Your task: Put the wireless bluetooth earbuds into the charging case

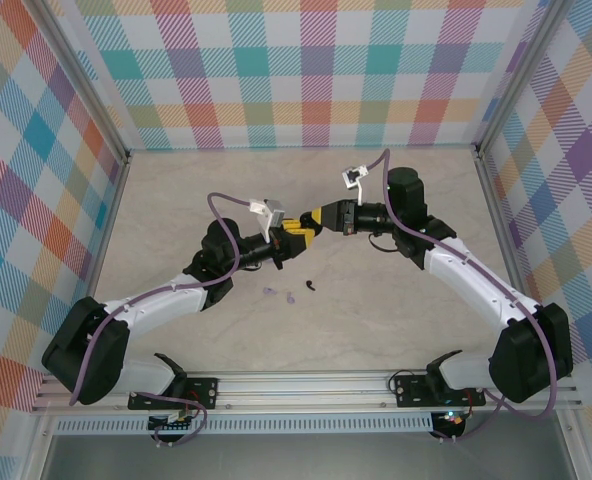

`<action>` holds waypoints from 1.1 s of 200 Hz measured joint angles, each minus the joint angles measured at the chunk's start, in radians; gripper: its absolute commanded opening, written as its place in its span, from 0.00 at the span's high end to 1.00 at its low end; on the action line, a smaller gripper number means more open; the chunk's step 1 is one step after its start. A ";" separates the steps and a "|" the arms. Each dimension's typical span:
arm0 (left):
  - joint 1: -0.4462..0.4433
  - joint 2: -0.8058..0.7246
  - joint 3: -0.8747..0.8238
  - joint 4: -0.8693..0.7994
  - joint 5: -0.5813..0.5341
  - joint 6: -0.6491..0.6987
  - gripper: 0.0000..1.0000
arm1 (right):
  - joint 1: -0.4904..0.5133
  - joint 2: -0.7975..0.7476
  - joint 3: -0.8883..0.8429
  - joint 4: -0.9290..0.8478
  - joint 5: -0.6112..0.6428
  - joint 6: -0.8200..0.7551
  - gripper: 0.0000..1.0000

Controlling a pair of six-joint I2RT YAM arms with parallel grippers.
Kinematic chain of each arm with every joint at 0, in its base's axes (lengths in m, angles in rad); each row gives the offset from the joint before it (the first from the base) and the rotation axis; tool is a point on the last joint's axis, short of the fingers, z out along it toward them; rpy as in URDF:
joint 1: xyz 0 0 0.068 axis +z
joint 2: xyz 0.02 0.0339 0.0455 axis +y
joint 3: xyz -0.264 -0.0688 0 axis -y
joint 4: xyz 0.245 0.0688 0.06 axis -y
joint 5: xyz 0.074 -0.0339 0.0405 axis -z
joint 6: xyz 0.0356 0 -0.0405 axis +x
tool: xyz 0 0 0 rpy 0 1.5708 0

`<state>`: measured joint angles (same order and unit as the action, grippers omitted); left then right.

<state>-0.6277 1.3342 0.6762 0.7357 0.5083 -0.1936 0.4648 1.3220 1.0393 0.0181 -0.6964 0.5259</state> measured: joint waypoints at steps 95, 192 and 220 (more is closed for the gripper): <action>0.000 -0.021 0.000 -0.006 -0.005 0.003 0.92 | 0.001 0.000 0.000 -0.012 0.000 -0.012 0.74; 0.000 -0.029 -0.001 -0.027 -0.013 0.003 0.92 | 0.003 -0.015 0.000 -0.040 0.013 -0.038 0.49; 0.000 -0.035 -0.001 -0.027 -0.013 0.007 0.92 | 0.004 -0.034 0.000 -0.071 0.045 -0.049 0.44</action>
<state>-0.6281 1.2987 0.6754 0.7082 0.4957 -0.1864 0.4686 1.2884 1.0393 -0.0528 -0.6510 0.4767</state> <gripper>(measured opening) 0.217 0.541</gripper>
